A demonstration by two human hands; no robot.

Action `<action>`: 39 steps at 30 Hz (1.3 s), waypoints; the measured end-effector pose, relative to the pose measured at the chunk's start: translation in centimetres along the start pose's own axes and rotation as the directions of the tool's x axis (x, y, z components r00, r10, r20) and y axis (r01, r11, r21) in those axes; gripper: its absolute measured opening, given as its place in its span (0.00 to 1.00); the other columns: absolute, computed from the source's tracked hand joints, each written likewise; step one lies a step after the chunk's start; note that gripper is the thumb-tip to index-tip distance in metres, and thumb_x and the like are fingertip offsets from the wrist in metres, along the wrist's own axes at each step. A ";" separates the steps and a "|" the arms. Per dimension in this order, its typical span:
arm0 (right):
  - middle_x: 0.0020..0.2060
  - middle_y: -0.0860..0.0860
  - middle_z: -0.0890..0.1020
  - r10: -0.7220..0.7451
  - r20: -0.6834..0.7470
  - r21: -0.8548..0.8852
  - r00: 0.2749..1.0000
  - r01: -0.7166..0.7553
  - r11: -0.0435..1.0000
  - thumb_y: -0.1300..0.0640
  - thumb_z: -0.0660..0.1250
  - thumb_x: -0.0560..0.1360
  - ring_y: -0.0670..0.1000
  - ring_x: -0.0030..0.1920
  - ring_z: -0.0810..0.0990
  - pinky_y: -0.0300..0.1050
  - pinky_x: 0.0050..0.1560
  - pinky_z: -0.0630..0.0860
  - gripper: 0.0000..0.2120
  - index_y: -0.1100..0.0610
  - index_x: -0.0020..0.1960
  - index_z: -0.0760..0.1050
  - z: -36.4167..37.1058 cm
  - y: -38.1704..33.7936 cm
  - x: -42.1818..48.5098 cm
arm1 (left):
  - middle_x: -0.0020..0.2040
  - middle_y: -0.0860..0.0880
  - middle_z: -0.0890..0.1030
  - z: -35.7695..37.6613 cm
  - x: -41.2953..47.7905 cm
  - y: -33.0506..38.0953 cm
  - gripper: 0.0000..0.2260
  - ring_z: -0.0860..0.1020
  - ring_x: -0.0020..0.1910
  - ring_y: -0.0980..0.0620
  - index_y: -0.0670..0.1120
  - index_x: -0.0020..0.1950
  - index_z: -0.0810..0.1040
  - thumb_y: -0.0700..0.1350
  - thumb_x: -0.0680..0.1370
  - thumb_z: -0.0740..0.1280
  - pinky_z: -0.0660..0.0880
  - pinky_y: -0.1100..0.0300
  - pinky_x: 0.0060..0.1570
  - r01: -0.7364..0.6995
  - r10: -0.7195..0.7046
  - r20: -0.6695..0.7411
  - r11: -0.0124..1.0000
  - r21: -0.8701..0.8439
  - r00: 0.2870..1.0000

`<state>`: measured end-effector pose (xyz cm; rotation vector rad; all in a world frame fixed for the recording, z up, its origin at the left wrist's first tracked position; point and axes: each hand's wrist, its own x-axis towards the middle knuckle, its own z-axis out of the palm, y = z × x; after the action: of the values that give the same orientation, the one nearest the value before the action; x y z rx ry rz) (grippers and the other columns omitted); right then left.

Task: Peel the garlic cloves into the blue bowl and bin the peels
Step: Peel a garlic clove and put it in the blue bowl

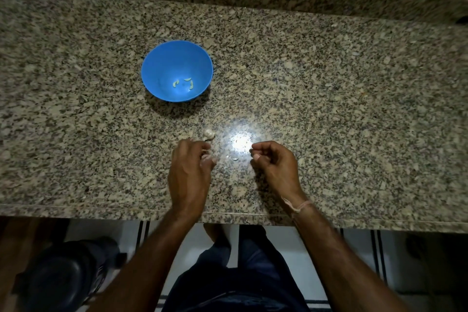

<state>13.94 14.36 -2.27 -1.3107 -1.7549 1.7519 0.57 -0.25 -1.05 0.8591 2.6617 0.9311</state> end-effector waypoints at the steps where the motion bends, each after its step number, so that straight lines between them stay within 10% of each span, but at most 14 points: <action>1: 0.51 0.51 0.88 0.001 -0.009 0.001 1.000 -0.001 1.000 0.69 0.70 0.79 0.51 0.53 0.87 0.47 0.55 0.85 0.10 0.56 0.55 0.84 -0.1 0.1 -0.2 | 0.54 0.52 0.76 0.4 -0.2 0.8 0.12 0.73 0.53 0.52 0.50 0.57 0.81 0.46 0.75 0.77 0.69 0.58 0.42 -0.053 0.052 0.025 0.997 0.051 0.998; 10: 0.50 0.50 0.88 -0.028 -0.032 -0.021 0.999 0.027 0.999 0.68 0.72 0.78 0.49 0.53 0.86 0.50 0.57 0.84 0.09 0.57 0.55 0.84 -1.3 1.2 -1.1 | 0.48 0.53 0.76 3.3 0.3 2.3 0.06 0.70 0.52 0.50 0.52 0.46 0.82 0.50 0.74 0.78 0.70 0.54 0.46 -0.210 0.188 0.120 0.954 0.214 0.975; 17: 0.54 0.48 0.84 -0.153 0.081 -0.160 0.985 0.165 0.973 0.69 0.71 0.78 0.46 0.54 0.84 0.40 0.56 0.83 0.13 0.57 0.60 0.82 -0.9 0.8 -0.5 | 0.49 0.55 0.77 2.2 -1.3 3.0 0.02 0.70 0.51 0.51 0.51 0.47 0.80 0.45 0.79 0.72 0.65 0.56 0.45 -0.029 0.031 -0.061 0.999 0.019 0.998; 22: 0.52 0.47 0.77 -0.375 0.307 -0.407 0.875 0.477 0.779 0.71 0.68 0.78 0.46 0.52 0.78 0.40 0.56 0.78 0.17 0.57 0.64 0.80 1.7 -0.2 -0.2 | 0.44 0.60 0.78 1.5 -2.8 1.8 0.05 0.71 0.50 0.53 0.54 0.44 0.78 0.47 0.79 0.71 0.60 0.70 0.40 0.173 -0.182 -0.138 0.982 -0.074 0.974; 28: 0.56 0.54 0.76 -0.381 0.422 -0.467 0.823 0.557 0.687 0.68 0.70 0.78 0.53 0.54 0.76 0.46 0.56 0.77 0.15 0.61 0.64 0.79 2.2 -0.5 1.7 | 0.43 0.60 0.78 1.5 -3.7 1.9 0.05 0.76 0.48 0.49 0.55 0.44 0.78 0.48 0.79 0.71 0.72 0.55 0.39 0.260 -0.289 -0.195 0.953 -0.157 0.937; 31: 0.57 0.51 0.77 -0.379 0.516 -0.472 0.768 0.624 0.623 0.69 0.72 0.77 0.47 0.56 0.72 0.29 0.51 0.72 0.18 0.60 0.65 0.79 2.3 -0.5 1.3 | 0.43 0.58 0.80 1.7 -4.0 1.9 0.05 0.77 0.48 0.48 0.54 0.44 0.78 0.49 0.79 0.71 0.75 0.51 0.40 0.280 -0.316 -0.213 0.942 -0.184 0.924; 39: 0.39 0.44 0.72 -0.471 0.522 -0.588 0.711 0.700 0.405 0.64 0.69 0.78 0.47 0.42 0.66 0.39 0.38 0.57 0.09 0.52 0.43 0.76 3.6 -1.6 2.1 | 0.44 0.61 0.80 1.9 -4.4 1.7 0.05 0.81 0.46 0.51 0.58 0.44 0.76 0.51 0.78 0.71 0.80 0.46 0.41 0.318 -0.369 -0.199 0.915 -0.247 0.908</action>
<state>9.49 14.05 -2.23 -0.4396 -2.8451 0.7703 5.62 -0.80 -1.52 0.2229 2.7154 1.2560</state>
